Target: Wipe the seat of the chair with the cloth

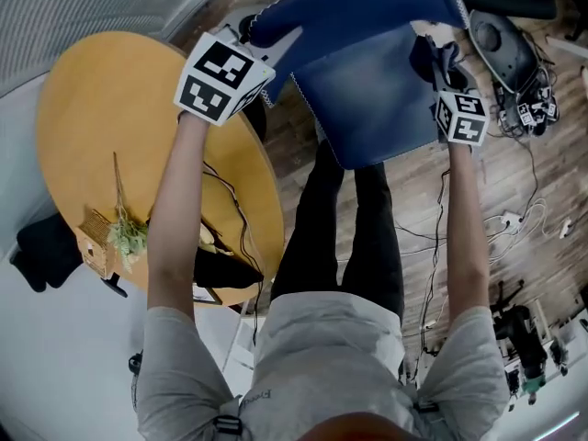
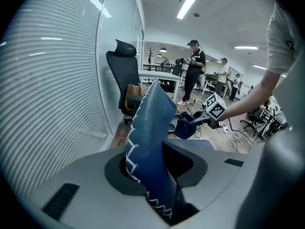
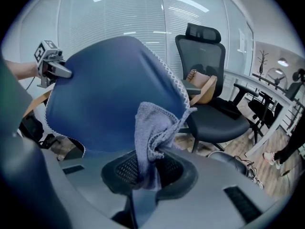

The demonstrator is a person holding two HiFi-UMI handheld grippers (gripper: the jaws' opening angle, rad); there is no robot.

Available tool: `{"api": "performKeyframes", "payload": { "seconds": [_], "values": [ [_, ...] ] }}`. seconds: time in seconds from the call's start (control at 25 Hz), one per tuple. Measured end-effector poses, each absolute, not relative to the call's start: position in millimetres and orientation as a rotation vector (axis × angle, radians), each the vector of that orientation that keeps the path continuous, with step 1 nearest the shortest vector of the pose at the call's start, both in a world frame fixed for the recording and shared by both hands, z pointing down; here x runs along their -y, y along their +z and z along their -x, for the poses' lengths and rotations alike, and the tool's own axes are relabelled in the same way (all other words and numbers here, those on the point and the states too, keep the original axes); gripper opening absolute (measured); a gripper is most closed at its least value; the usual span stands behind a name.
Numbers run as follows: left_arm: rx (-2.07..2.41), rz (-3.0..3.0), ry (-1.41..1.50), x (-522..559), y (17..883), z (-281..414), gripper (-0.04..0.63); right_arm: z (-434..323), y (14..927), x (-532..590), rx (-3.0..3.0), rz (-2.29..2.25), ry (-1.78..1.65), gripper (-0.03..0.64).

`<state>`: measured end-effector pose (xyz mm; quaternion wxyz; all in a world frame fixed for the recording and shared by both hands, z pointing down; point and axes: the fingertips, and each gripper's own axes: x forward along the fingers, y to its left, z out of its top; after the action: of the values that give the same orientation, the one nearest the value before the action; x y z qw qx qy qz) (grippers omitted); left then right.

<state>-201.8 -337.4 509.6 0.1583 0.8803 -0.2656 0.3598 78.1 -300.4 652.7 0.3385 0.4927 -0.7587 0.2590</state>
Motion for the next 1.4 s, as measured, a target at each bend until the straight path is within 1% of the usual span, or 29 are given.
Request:
{"api": "performKeyframes", "payload": {
  "seconds": [0.28,0.44,0.56,0.8,0.96,1.16,1.4],
  "values": [
    [0.732,-2.541,0.997,337,508,202,0.115,-115,700,337,1.809,-1.325,0.625,0.071],
    [0.724,-2.529,1.015,334,509,204,0.114,-117,738,346,1.688,-1.376,0.626,0.071],
    [0.736,-2.54,1.006,336,506,203,0.114,-105,769,351,1.638,-1.327,0.616,0.071],
    [0.73,-2.555,0.968,337,505,203,0.114,-51,821,338,1.591,-1.171,0.651,0.071],
    [0.723,-2.553,0.953,337,507,202,0.115,-41,825,337,1.564,-1.146,0.594,0.066],
    [0.742,-2.549,0.944,338,508,202,0.115,-28,828,330,1.601,-1.038,0.647,0.064],
    [0.754,-2.558,0.925,340,509,200,0.115,-4,828,316,1.657,-1.102,0.723,0.061]
  ]
}}
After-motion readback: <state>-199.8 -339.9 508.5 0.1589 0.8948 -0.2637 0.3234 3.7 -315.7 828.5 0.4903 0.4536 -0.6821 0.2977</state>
